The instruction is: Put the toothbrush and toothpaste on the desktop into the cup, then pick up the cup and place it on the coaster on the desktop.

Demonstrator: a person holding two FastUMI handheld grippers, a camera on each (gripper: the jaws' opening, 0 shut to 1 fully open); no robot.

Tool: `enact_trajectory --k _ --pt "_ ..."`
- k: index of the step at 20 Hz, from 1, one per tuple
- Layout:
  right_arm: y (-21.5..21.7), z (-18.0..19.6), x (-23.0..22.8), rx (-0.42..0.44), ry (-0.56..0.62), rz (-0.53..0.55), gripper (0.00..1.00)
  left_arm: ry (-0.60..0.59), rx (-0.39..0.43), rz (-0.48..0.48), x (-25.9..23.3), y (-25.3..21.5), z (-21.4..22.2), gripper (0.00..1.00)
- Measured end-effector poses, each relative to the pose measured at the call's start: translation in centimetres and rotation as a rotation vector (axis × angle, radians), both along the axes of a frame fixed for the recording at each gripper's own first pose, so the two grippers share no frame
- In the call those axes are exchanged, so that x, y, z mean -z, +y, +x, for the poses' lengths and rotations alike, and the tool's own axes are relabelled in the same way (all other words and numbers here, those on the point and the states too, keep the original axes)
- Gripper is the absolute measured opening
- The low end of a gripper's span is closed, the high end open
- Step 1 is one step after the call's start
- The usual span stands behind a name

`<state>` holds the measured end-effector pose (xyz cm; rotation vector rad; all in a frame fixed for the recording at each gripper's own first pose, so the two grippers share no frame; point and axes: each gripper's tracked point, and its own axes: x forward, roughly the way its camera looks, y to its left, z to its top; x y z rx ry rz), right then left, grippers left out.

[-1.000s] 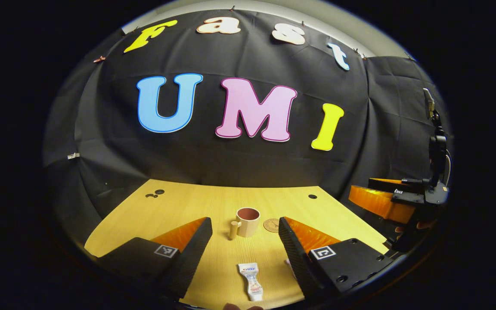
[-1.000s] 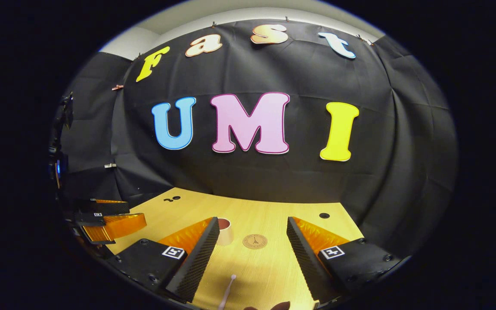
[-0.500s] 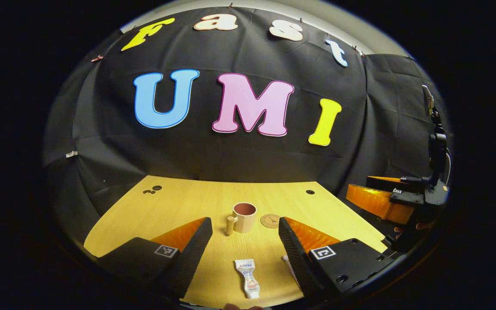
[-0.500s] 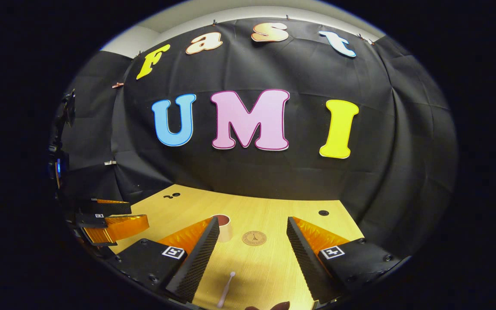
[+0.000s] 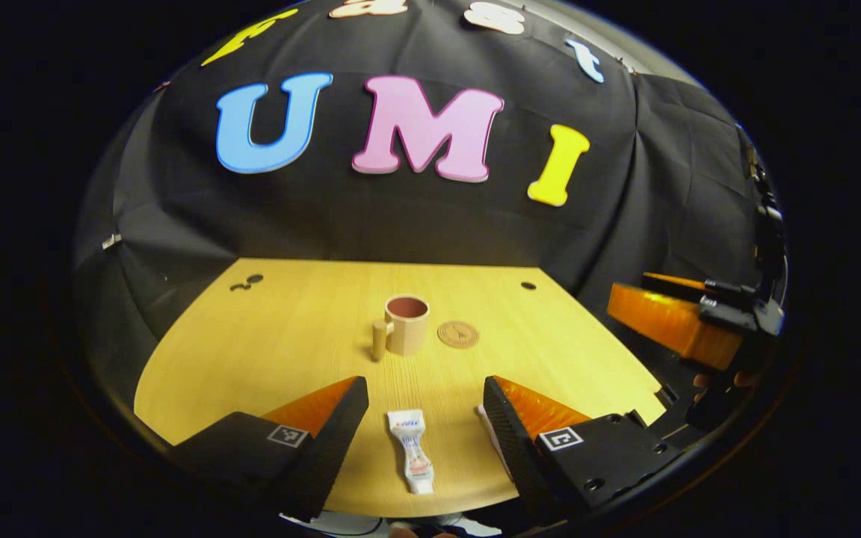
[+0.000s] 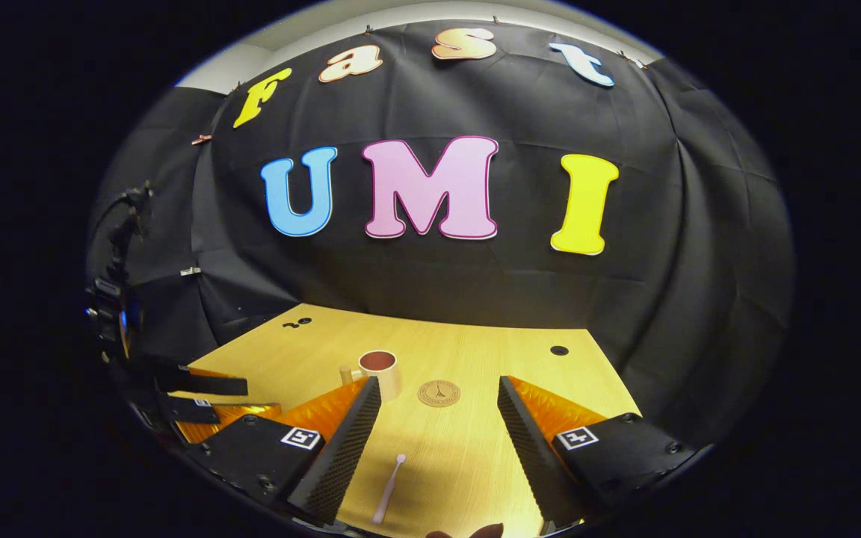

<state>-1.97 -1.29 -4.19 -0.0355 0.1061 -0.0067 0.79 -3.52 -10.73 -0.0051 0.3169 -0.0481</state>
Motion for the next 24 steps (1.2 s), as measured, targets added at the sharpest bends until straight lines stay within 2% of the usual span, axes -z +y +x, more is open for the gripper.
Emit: enact_trajectory --k 8,9,10,11,20,24 --pt "-1.3 -0.8 2.5 0.014 0.07 0.02 0.97 0.27 -0.037 -0.015 9.0 0.6 2.0 0.93" --pt "-1.4 -0.7 2.7 0.011 0.079 0.024 0.97 0.306 -0.046 -0.01 10.2 0.9 2.2 0.85" --pt "-1.5 -0.7 2.9 0.01 0.085 0.026 0.97 0.337 -0.053 -0.006 11.3 1.2 2.5 0.92" --pt "-1.5 -0.6 3.0 0.005 0.091 0.025 0.97 0.362 -0.06 -0.002 12.1 1.4 2.8 0.91" --pt "-1.6 1.4 8.9 -0.076 0.284 0.061 0.97 0.491 -0.113 0.028 15.9 1.9 5.8 0.85" --pt "-2.0 2.0 10.5 -0.099 0.332 0.064 0.98 0.546 -0.134 0.032 16.8 2.1 6.4 0.83"
